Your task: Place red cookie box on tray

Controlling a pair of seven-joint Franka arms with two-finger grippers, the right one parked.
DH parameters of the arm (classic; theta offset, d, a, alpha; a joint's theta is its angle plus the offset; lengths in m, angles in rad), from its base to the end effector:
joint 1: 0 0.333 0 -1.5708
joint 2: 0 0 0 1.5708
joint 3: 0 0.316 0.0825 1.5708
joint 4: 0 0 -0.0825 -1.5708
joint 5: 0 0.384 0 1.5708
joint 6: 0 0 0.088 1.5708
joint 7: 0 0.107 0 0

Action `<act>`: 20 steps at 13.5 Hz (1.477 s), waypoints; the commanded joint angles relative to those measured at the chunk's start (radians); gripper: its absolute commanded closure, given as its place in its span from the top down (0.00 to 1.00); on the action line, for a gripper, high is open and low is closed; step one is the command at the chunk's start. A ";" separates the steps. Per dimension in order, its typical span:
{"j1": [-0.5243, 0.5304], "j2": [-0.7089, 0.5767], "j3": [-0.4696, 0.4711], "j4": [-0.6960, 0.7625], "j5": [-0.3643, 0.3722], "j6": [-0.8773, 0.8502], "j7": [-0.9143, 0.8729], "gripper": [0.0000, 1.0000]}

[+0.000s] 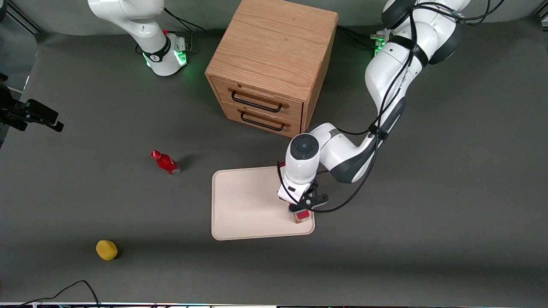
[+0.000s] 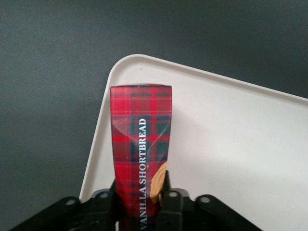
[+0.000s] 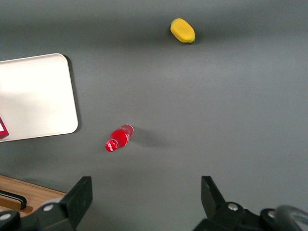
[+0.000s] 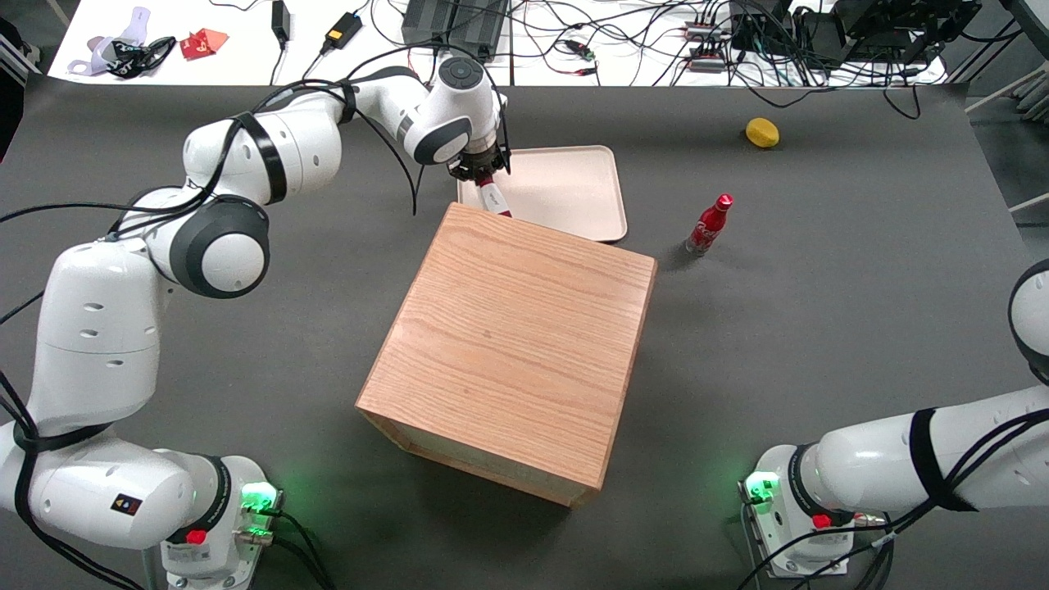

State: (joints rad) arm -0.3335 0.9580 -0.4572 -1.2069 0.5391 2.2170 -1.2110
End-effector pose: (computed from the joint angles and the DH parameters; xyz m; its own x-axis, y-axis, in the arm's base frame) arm 0.6233 -0.4560 0.2422 0.9356 0.3227 0.1431 0.3114 -0.9454 0.0959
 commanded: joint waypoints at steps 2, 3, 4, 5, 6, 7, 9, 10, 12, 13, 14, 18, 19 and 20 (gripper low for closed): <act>-0.019 0.028 0.014 0.044 0.018 0.006 0.014 1.00; -0.018 0.022 0.014 0.044 0.016 0.003 0.024 1.00; -0.012 0.013 0.009 0.044 0.015 -0.019 0.027 1.00; -0.007 -0.004 0.006 0.044 0.007 -0.034 0.027 1.00; 0.004 -0.019 -0.001 0.044 0.005 -0.083 0.031 1.00; 0.011 -0.036 -0.023 0.046 0.005 -0.145 0.063 1.00; 0.060 -0.080 -0.069 0.044 -0.028 -0.233 0.155 1.00; 0.088 -0.122 -0.086 0.035 -0.050 -0.253 0.198 1.00; 0.119 -0.220 -0.100 -0.021 -0.111 -0.324 0.307 1.00; 0.145 -0.275 -0.095 -0.039 -0.184 -0.357 0.342 1.00; 0.160 -0.328 -0.090 -0.065 -0.252 -0.396 0.387 1.00; 0.229 -0.513 -0.060 -0.135 -0.362 -0.597 0.612 1.00; 0.232 -0.566 -0.019 -0.169 -0.402 -0.624 0.678 1.00; 0.231 -0.629 0.050 -0.225 -0.453 -0.629 0.746 1.00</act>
State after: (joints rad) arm -0.1231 0.4782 -0.5039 -1.2787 0.1740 1.5973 -0.6030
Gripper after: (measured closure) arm 0.000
